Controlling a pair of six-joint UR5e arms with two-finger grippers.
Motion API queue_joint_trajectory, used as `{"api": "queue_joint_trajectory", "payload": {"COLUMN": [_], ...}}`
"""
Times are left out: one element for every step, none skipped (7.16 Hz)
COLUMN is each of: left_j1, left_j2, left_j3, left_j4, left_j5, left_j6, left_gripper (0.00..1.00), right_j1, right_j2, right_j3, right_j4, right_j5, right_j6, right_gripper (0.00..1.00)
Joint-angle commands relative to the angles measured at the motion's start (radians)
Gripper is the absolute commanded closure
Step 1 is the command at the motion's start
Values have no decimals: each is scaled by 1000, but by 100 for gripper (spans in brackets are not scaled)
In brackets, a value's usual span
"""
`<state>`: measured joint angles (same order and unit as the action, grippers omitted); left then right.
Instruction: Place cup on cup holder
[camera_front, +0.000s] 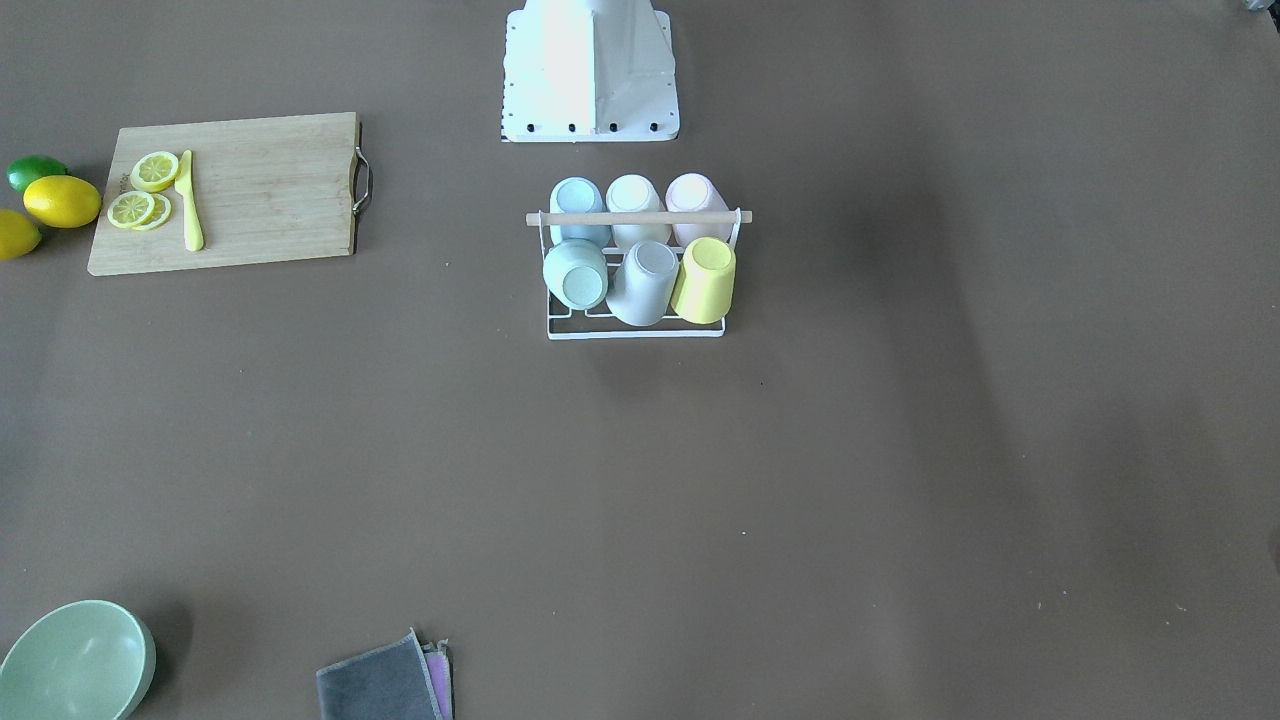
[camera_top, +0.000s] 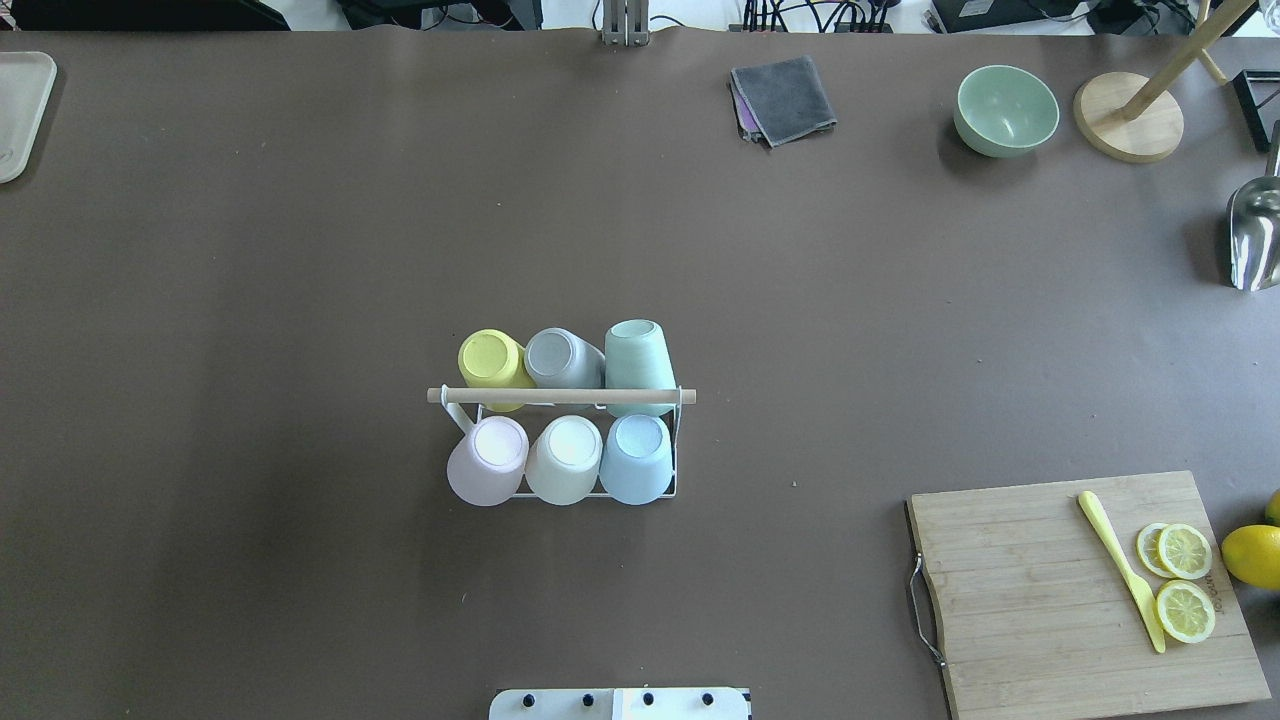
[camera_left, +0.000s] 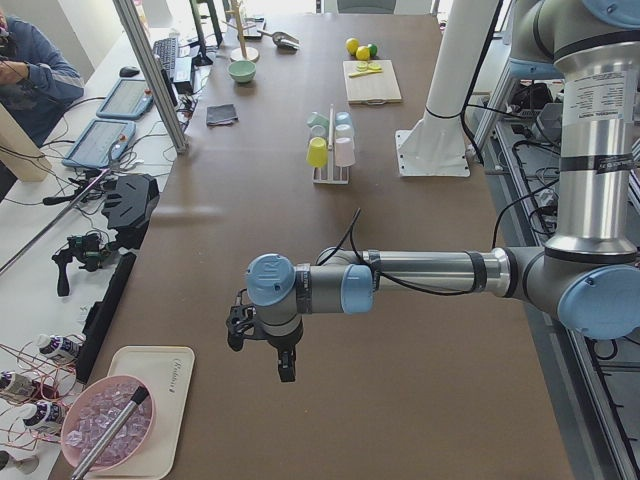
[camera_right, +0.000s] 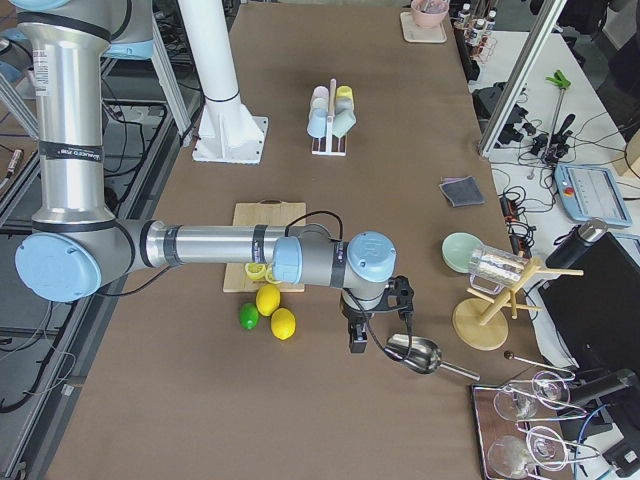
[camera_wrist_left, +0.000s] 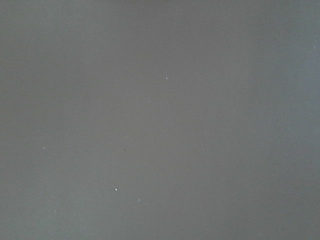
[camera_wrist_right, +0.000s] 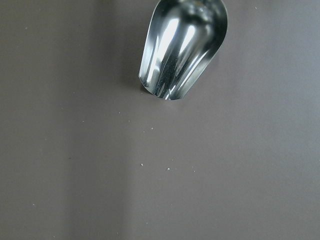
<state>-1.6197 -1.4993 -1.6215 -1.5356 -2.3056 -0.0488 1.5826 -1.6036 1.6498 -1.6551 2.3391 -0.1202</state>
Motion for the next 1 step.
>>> {"api": "queue_joint_trajectory", "payload": {"left_j1": [-31], "left_j2": [42], "left_j3": [-18], "left_j4": [0], "left_j5": [0], "left_j6": [1], "left_gripper": [2], "right_j1": [-4], "right_j2": [1], "right_j3": [-2], "right_j4": [0], "right_j5": [-1], "right_j6": [17], "right_gripper": [0]}}
